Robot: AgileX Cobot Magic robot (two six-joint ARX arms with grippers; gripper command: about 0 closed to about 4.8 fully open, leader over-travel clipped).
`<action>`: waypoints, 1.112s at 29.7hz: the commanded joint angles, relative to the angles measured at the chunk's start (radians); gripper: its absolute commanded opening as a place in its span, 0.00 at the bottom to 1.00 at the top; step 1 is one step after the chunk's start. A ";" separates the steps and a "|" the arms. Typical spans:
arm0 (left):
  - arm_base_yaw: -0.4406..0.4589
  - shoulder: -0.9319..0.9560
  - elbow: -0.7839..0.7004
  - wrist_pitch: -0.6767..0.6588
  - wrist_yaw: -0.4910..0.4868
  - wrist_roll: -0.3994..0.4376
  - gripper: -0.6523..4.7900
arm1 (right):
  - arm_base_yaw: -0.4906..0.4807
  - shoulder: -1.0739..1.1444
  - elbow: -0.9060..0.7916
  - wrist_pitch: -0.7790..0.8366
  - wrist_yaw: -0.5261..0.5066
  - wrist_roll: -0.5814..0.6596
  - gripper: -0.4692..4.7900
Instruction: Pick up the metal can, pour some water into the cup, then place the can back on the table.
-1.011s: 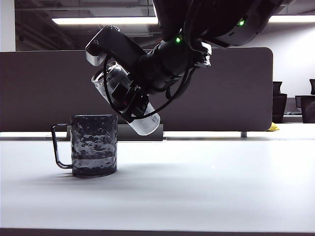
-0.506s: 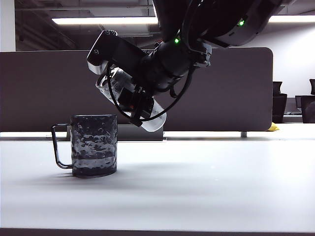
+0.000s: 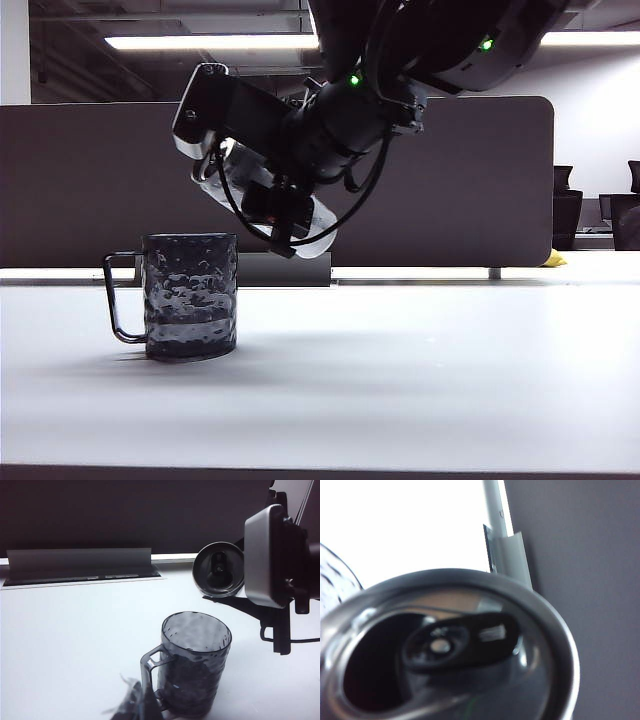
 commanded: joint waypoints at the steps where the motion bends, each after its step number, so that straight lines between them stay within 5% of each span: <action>1: 0.002 0.001 0.001 0.012 0.000 0.001 0.11 | 0.010 -0.008 0.018 0.045 -0.007 -0.031 0.55; 23: 0.002 0.001 0.001 0.011 0.000 0.001 0.11 | 0.014 -0.008 0.018 0.045 -0.017 -0.158 0.61; 33: 0.002 0.001 0.001 0.011 0.000 0.001 0.11 | 0.014 -0.008 0.018 0.045 -0.017 -0.156 0.49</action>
